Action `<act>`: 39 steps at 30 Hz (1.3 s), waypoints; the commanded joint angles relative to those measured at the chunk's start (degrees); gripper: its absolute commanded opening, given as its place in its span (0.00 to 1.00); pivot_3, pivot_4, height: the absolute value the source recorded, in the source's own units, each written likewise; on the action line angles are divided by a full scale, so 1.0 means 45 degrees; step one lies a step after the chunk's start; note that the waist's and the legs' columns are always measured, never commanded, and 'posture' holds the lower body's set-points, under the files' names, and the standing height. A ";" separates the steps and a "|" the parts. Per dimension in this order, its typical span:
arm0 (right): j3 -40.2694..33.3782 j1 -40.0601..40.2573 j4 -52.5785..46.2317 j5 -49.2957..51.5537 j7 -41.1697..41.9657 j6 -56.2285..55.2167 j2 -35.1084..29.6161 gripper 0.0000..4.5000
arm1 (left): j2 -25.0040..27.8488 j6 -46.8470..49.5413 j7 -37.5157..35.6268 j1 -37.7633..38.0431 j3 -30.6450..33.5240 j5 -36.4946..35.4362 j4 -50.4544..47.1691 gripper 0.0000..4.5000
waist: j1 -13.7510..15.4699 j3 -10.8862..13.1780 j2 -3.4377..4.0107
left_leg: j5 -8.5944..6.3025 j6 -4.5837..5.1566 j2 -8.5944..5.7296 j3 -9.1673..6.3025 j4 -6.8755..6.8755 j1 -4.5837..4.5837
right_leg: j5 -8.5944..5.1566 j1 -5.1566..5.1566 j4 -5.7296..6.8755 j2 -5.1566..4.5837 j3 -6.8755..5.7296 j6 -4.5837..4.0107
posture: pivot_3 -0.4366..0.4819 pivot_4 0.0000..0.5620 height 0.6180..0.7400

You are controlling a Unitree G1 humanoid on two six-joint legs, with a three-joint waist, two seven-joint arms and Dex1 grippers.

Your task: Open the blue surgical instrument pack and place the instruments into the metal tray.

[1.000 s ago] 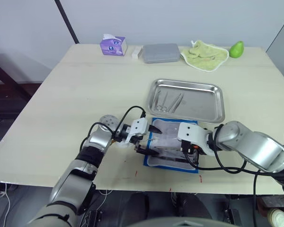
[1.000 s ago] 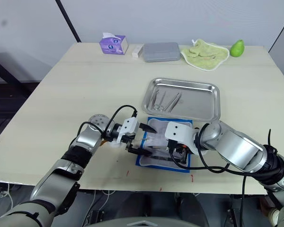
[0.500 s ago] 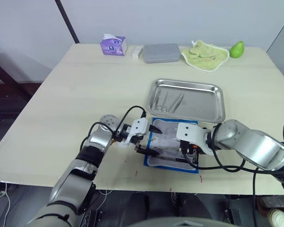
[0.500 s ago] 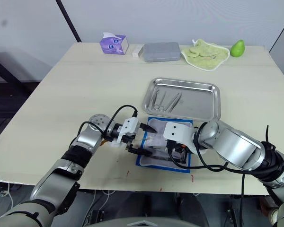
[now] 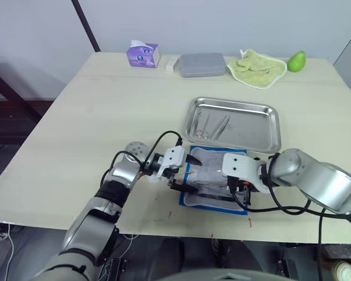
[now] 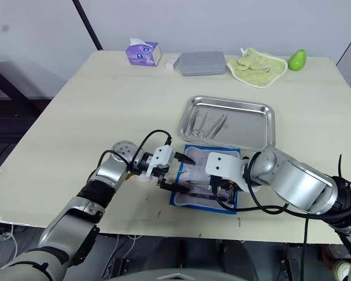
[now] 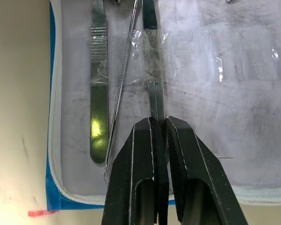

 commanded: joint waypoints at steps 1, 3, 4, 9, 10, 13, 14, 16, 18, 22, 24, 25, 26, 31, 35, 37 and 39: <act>-0.0632 -0.0170 -0.0109 -0.0103 0.0180 0.0180 -0.0701 0.01 | 0.0527 0.0496 0.0141 0.0934 -0.1102 0.1573 0.1193 1.00 | 0.0024 0.0003 0.0004 | 0.0000 0.0000 -0.0007 -0.0004 0.0000 -0.0004 | -0.0002 0.0000 -0.0001 -0.0006 -0.0005 0.0003 | 0.48 0.27 1.00; -0.0605 -0.0325 -0.0027 -0.0050 0.0103 0.0187 -0.0350 0.01 | 0.0535 0.0526 0.0149 0.0945 -0.1128 0.1551 0.1158 1.00 | 0.0027 0.0003 0.0004 | -0.0001 0.0002 -0.0028 -0.0011 0.0000 -0.0009 | -0.0011 0.0005 -0.0002 -0.0038 -0.0019 0.0021 | 0.48 0.27 1.00; -0.0562 -0.0368 -0.0012 -0.0045 0.0083 0.0169 -0.0235 0.01 | 0.0540 0.0548 0.0151 0.0950 -0.1144 0.1540 0.1137 1.00 | 0.0025 0.0003 0.0005 | -0.0003 0.0006 -0.0033 -0.0011 0.0000 -0.0011 | -0.0012 0.0006 -0.0003 -0.0045 -0.0024 0.0024 | 0.48 0.27 1.00; -0.0331 -0.0790 -0.0193 -0.0068 0.0186 0.0112 0.0030 0.01 | 0.0563 0.0692 0.0146 0.0957 -0.1184 0.1529 0.1047 1.00 | -0.0048 0.0004 0.0012 | -0.0002 0.0007 -0.0033 -0.0031 0.0000 -0.0008 | -0.0012 0.0007 0.0008 -0.0038 -0.0039 0.0023 | 0.48 0.27 1.00; -0.0276 -0.0877 -0.0250 -0.0071 0.0196 0.0116 0.0083 0.01 | 0.0565 0.0731 0.0146 0.0974 -0.1188 0.1515 0.0992 1.00 | -0.0064 0.0005 0.0013 | -0.0001 0.0007 -0.0033 -0.0031 0.0000 -0.0007 | -0.0012 0.0007 0.0009 -0.0037 -0.0038 0.0023 | 0.48 0.27 1.00; -0.0167 -0.0858 -0.0283 -0.0086 0.0053 0.0110 0.0382 0.01 | 0.0472 0.1097 0.0127 0.1048 -0.1135 0.1300 0.0627 1.00 | -0.0096 0.0005 0.0012 | -0.0001 0.0008 -0.0032 -0.0034 0.0002 -0.0006 | -0.0012 0.0007 0.0012 -0.0034 -0.0038 0.0023 | 0.48 0.27 1.00; -0.0124 -0.0794 -0.0216 -0.0163 -0.0011 0.0036 0.0415 0.01 | 0.0451 0.1167 0.0130 0.1066 -0.1134 0.1269 0.0536 1.00 | -0.0104 0.0006 0.0013 | -0.0001 0.0008 -0.0030 -0.0034 0.0002 -0.0005 | -0.0012 0.0008 0.0013 -0.0031 -0.0036 0.0023 | 0.48 0.27 1.00; -0.0163 -0.0721 -0.0155 -0.0214 -0.0056 -0.0019 0.0423 0.01 | 0.0451 0.1245 0.0144 0.1096 -0.1153 0.1271 0.0432 1.00 | -0.0107 0.0006 0.0012 | -0.0001 0.0008 -0.0030 -0.0033 0.0002 -0.0005 | -0.0012 0.0007 0.0015 -0.0028 -0.0036 0.0023 | 0.48 0.27 1.00; -0.0501 -0.0653 -0.0138 -0.0089 -0.0119 0.0003 0.0614 0.01 | 0.0448 0.1295 0.0168 0.1130 -0.1176 0.1286 0.0350 1.00 | -0.0106 0.0006 0.0012 | -0.0001 0.0008 -0.0029 -0.0034 0.0002 -0.0005 | -0.0012 0.0007 0.0015 -0.0026 -0.0036 0.0023 | 0.48 0.27 1.00; -0.0444 -0.0703 -0.0153 -0.0104 -0.0107 -0.0019 0.0585 0.01 | 0.0439 0.1348 0.0225 0.1165 -0.1221 0.1320 0.0257 1.00 | -0.0106 0.0006 0.0013 | -0.0001 0.0008 -0.0029 -0.0033 0.0002 -0.0006 | -0.0012 0.0007 0.0015 -0.0026 -0.0035 0.0022 | 0.48 0.27 1.00; -0.0448 -0.0682 -0.0095 -0.0050 -0.0169 0.0023 0.0785 0.01 | 0.0358 0.1443 0.0279 0.1193 -0.1288 0.1335 0.0119 1.00 | -0.0106 0.0006 0.0013 | -0.0001 0.0008 -0.0029 -0.0032 0.0002 -0.0005 | -0.0012 0.0007 0.0015 -0.0026 -0.0034 0.0023 | 0.48 0.27 1.00; -0.0422 -0.0665 -0.0071 -0.0043 -0.0216 0.0052 0.0885 0.01 | 0.0302 0.1516 0.0330 0.1209 -0.1324 0.1338 0.0013 1.00 | -0.0107 0.0006 0.0013 | -0.0001 0.0008 -0.0030 -0.0033 0.0002 -0.0006 | -0.0012 0.0007 0.0015 -0.0026 -0.0035 0.0023 | 0.48 0.27 1.00; -0.0417 -0.0634 -0.0048 -0.0039 -0.0254 0.0063 0.0956 0.01 | 0.0243 0.1605 0.0380 0.1226 -0.1350 0.1321 -0.0106 1.00 | -0.0106 0.0005 0.0014 | -0.0001 0.0008 -0.0029 -0.0033 0.0003 -0.0006 | -0.0012 0.0007 0.0015 -0.0025 -0.0035 0.0023 | 0.48 0.27 1.00; -0.0119 -0.0764 -0.0016 -0.0184 -0.0180 0.0089 0.0679 0.01 | 0.0208 0.1940 0.0490 0.1362 -0.1443 0.1315 -0.0524 1.00 | -0.0061 0.0006 0.0013 | -0.0001 0.0008 -0.0031 -0.0033 0.0003 -0.0010 | -0.0012 0.0008 0.0013 -0.0029 -0.0036 0.0023 | 0.48 0.27 1.00; 0.0189 -0.1460 0.0047 -0.0133 0.0255 0.0228 0.0453 0.01 | 0.0238 0.1941 0.0655 0.1387 -0.1514 0.1488 -0.0377 1.00 | -0.0057 0.0007 0.0015 | -0.0001 0.0008 -0.0034 -0.0032 0.0007 -0.0012 | -0.0012 0.0008 0.0011 -0.0035 -0.0036 0.0024 | 0.48 0.27 1.00; 0.0501 -0.1885 0.0027 -0.0151 0.0467 0.0321 0.0300 0.01 | 0.0220 0.1886 0.0735 0.1366 -0.1533 0.1546 -0.0219 1.00 | -0.0054 0.0008 0.0017 | -0.0001 0.0008 -0.0034 -0.0038 0.0013 -0.0012 | -0.0012 0.0008 0.0013 -0.0036 -0.0042 0.0024 | 0.48 0.27 1.00; 0.0662 -0.2252 -0.0051 -0.0105 0.0552 0.0487 0.0319 0.01 | 0.0210 0.1847 0.0821 0.1337 -0.1528 0.1592 -0.0068 1.00 | -0.0054 0.0008 0.0019 | -0.0001 0.0008 -0.0034 -0.0038 0.0015 -0.0013 | -0.0012 0.0009 0.0014 -0.0038 -0.0043 0.0024 | 0.48 0.27 1.00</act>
